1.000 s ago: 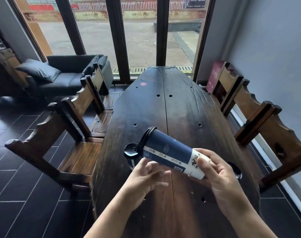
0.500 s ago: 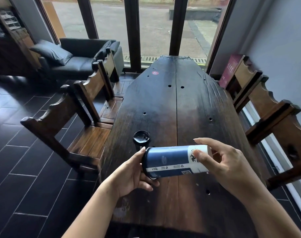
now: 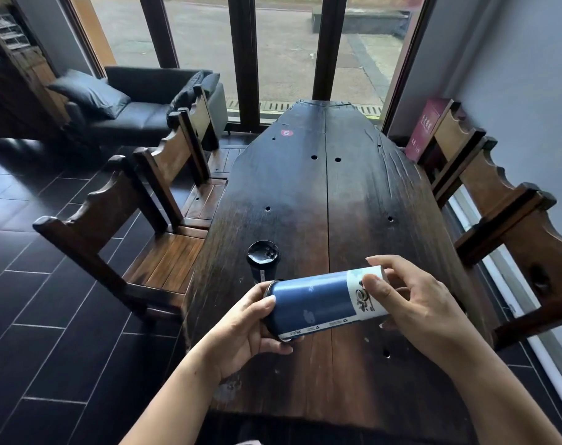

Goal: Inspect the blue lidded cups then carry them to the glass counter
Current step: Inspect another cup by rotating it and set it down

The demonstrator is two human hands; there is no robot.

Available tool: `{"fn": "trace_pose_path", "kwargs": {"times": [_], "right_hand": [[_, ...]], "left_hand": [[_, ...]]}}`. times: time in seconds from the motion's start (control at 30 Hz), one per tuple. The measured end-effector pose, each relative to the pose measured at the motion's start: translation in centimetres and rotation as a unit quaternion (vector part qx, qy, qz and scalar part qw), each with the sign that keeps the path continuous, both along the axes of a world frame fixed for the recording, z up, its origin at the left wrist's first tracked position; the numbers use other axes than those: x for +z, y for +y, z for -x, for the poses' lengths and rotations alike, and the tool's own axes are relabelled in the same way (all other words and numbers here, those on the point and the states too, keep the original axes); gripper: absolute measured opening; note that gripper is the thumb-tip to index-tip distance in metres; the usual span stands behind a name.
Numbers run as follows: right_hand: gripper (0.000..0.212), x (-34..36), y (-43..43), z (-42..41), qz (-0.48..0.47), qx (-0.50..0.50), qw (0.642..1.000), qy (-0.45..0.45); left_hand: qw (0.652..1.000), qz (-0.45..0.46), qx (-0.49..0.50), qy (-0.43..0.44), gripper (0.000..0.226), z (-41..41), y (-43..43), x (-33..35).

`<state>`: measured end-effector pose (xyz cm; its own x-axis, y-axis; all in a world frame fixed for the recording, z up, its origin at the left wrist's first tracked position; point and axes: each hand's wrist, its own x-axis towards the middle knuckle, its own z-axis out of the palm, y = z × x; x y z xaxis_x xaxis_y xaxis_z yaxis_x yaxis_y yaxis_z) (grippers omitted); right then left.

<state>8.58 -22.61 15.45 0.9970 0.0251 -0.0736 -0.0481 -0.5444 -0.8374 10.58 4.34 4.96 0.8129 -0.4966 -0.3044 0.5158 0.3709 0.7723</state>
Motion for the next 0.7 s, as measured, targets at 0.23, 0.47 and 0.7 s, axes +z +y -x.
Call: {"fn": "trace_pose_path", "kwargs": {"times": [0.23,0.47,0.7], "right_hand": [[0.047,-0.2,0.1,0.0,0.005,-0.025,0.999,0.045],[0.034,-0.5,-0.3,0.3,-0.015,-0.006,1.000,0.016],[0.044,-0.5,-0.8,0.7,0.032,0.057,0.997,-0.040]], "left_hand": [[0.999,0.024,0.035,-0.025,0.066,0.8,0.0,-0.8],[0.999,0.038,-0.016,-0.029,0.075,1.4,0.2,-0.7],[0.997,-0.015,-0.075,0.030,0.072,1.1,0.7,0.2]]}}
